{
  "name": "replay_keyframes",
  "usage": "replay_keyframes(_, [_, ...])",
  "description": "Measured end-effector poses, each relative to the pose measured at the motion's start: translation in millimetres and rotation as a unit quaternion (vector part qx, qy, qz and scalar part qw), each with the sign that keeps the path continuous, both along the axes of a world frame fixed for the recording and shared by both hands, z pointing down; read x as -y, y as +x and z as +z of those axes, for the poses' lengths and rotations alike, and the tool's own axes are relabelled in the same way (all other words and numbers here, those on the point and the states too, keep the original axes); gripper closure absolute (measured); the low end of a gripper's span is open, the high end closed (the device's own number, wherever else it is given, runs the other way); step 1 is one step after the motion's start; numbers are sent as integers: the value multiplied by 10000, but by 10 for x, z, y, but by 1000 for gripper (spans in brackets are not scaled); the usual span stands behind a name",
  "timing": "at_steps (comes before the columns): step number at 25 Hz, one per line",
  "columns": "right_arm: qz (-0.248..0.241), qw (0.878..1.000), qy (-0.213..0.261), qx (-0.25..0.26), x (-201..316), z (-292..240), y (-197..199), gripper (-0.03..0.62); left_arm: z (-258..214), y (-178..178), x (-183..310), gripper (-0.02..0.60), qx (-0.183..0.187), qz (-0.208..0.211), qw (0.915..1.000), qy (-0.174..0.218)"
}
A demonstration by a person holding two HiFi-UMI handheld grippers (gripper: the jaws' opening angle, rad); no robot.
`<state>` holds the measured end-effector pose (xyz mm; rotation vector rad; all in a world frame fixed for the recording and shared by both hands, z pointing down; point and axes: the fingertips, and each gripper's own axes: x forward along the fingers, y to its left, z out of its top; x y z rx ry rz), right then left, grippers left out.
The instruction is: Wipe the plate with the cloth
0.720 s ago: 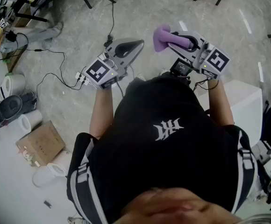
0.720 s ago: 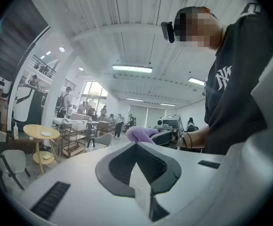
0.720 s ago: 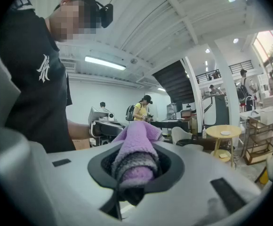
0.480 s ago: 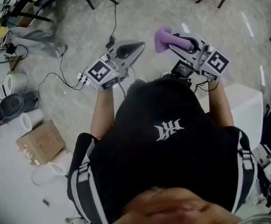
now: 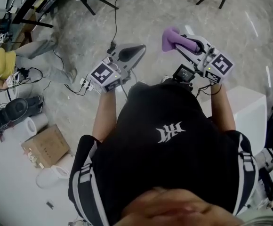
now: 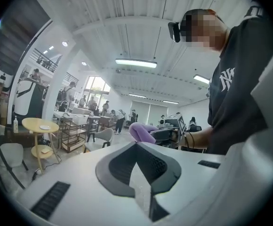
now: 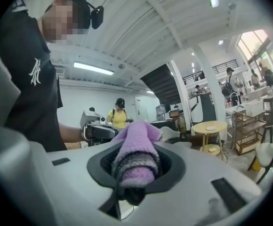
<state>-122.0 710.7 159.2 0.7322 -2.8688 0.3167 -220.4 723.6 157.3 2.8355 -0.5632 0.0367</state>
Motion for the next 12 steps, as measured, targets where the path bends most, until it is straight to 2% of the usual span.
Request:
replay_keyframes(4, [-37,9999,-134,12,53,101,123,497,97,113,81,567,30,-11,9999,-126])
replay_keyframes(9, [46,9994,-332,31,135,262,180,497,278,84,163,566,-17,-20,9992,-388])
replay_keyframes(12, [105,9992,-377,-7,436,306,179,496,365,11,473,566,-66,-67,9988,-487])
